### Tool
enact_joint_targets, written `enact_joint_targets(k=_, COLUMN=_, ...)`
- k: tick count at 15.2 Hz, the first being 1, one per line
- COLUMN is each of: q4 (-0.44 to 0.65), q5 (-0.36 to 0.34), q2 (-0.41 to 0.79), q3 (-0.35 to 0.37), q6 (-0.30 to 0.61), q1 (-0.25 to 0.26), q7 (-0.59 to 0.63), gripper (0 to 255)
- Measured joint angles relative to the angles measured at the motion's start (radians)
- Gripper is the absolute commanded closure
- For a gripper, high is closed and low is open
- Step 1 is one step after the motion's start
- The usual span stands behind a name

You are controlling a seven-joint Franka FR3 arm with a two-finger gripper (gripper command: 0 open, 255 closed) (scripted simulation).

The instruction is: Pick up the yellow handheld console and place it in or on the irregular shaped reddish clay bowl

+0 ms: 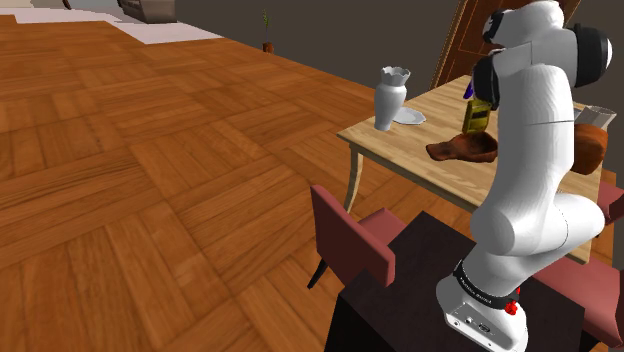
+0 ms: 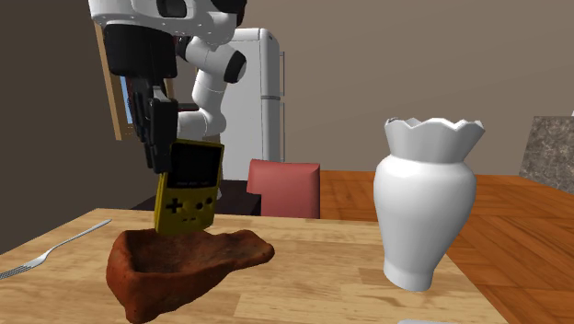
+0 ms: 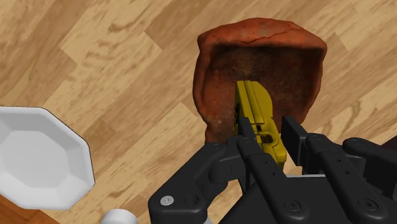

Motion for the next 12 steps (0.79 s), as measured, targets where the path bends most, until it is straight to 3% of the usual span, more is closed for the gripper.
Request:
enact_joint_targets(k=10, q4=-0.058, q5=0.005, q2=0.004, q3=0.002, q6=0.055, q1=0.017, q7=-0.008, gripper=255)
enact_joint_targets(k=11, q4=-0.058, q5=0.005, q2=0.004, q3=0.002, q6=0.055, q1=0.017, q7=-0.008, gripper=0)
enact_joint_targets(k=12, q4=-0.057, q5=0.005, q2=0.004, q3=0.002, q6=0.055, q1=0.017, q7=-0.008, gripper=0)
